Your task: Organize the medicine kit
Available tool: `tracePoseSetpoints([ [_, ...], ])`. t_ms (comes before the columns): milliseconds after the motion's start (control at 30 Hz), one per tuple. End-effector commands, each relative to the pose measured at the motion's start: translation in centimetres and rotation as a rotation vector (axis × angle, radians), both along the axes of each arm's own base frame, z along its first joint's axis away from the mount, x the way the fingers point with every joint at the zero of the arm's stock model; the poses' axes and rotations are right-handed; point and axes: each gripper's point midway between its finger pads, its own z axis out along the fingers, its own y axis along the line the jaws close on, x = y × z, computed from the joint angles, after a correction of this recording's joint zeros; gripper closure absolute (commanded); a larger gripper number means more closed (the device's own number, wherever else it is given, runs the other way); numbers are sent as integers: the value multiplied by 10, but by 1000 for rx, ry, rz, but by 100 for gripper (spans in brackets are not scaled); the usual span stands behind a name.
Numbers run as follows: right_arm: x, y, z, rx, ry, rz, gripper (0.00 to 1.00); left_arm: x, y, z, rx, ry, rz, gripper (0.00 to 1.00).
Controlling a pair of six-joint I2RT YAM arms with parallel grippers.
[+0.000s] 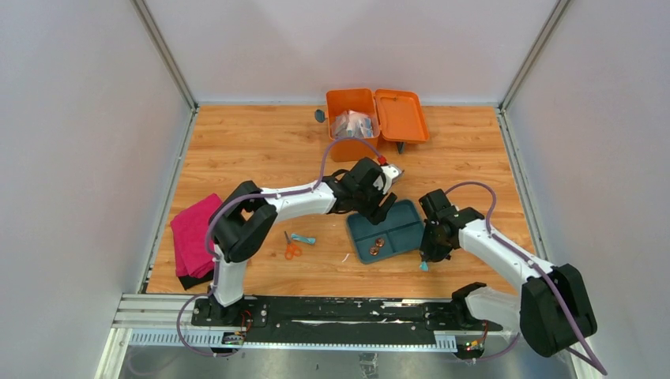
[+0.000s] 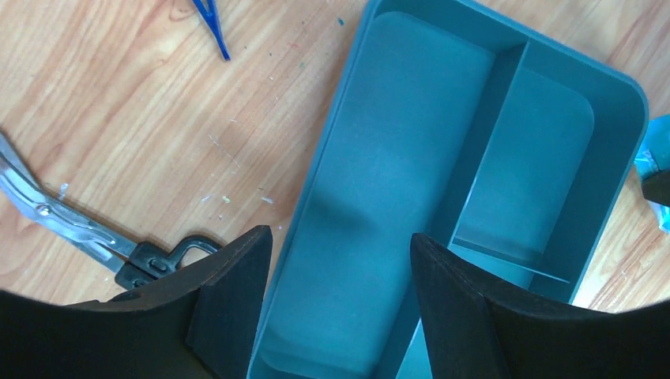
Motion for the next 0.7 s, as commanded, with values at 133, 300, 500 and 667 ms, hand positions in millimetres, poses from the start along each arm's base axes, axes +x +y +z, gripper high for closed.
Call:
tracePoseSetpoints([
  [133,16,0,-7,-31,-15,-11,100,-13,6,-29,26,52,-18,30],
  [300,33,3,-5,-12,-51,-27,100,-21,17,-36,32,71,-4,30],
  [500,56,8,2,13,-72,-17,100,-38,25,-32,-8,109,11,29],
  [667,77,16,6,33,-79,17,100,-57,27,-23,-55,135,8,29],
])
